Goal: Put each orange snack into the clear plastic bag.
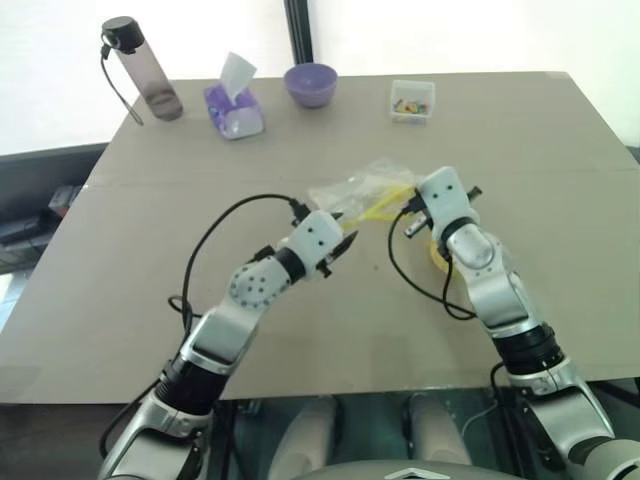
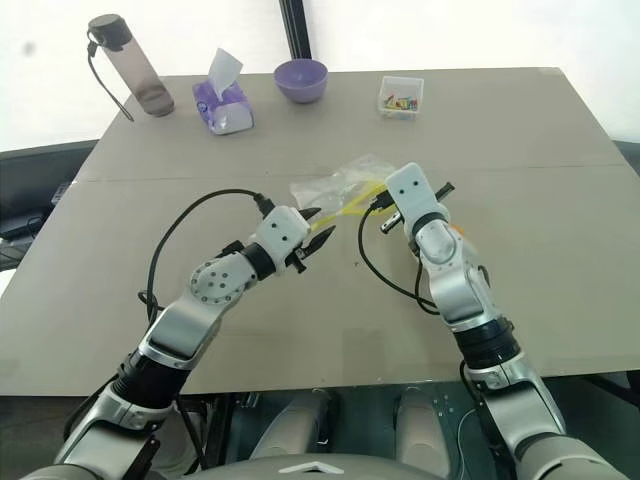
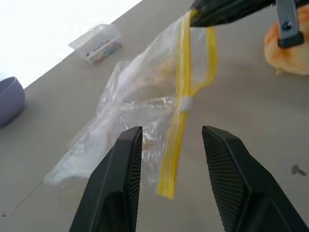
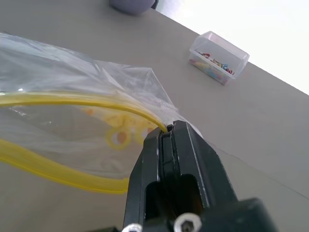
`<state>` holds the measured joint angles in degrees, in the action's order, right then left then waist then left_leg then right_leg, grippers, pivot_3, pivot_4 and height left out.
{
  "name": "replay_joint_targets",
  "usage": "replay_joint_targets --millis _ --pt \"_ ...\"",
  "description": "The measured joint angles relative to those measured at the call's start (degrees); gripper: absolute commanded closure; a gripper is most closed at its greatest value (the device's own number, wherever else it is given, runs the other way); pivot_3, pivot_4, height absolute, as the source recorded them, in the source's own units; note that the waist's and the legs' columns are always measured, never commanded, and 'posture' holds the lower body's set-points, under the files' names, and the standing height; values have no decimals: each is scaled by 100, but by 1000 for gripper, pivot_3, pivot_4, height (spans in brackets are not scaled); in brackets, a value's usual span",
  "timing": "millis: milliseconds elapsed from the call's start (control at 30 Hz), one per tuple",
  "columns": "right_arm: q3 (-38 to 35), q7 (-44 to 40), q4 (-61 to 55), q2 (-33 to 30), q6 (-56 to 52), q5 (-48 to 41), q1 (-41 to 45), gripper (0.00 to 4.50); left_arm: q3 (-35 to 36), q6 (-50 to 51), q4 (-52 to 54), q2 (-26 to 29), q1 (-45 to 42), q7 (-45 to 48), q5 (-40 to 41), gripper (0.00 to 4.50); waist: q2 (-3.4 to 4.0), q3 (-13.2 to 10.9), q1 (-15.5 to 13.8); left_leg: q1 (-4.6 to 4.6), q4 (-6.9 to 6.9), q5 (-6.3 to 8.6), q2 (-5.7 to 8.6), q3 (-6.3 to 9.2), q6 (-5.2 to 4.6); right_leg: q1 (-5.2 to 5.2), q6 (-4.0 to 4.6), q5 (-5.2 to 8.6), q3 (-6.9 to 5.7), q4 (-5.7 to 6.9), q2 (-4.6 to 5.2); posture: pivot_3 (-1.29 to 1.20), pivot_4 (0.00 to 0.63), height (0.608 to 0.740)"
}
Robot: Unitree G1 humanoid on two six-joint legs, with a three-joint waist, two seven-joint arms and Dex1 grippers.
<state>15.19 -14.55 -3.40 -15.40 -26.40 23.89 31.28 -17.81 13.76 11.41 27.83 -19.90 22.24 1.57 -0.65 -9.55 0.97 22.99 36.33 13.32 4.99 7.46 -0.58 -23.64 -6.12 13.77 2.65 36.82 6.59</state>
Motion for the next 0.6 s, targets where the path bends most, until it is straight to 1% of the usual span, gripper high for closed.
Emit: replay_joint_targets --millis 300,400,467,500,600 --pt "0 -14 -5 21 9 30 54 4500 -31 -55 -204 -257 -9 32 -478 2445 0 0 2 -1 2 0 0 0 0 0 0 0 0 3 0 0 150 740" --pt "0 -19 -15 20 12 27 53 4500 28 -135 -322 -281 -15 42 -531 3242 0 0 3 -1 2 0 0 0 0 0 0 0 0 4 0 0 150 740" --pt "0 -26 -24 21 24 22 52 4500 94 -168 -351 -308 -16 54 -540 4152 0 0 2 -1 3 0 -1 0 0 0 0 0 0 4 0 0 150 740" --pt "0 -31 -30 22 27 16 52 4500 120 -178 -365 -314 -21 61 -552 4448 0 0 2 -1 3 0 -1 0 0 0 0 0 0 4 0 0 150 740" --pt "-2 -63 -37 45 30 -16 50 4500 152 -204 -421 -337 -23 72 -614 4448 0 0 2 -1 3 0 0 0 0 0 0 0 0 4 0 0 150 740"
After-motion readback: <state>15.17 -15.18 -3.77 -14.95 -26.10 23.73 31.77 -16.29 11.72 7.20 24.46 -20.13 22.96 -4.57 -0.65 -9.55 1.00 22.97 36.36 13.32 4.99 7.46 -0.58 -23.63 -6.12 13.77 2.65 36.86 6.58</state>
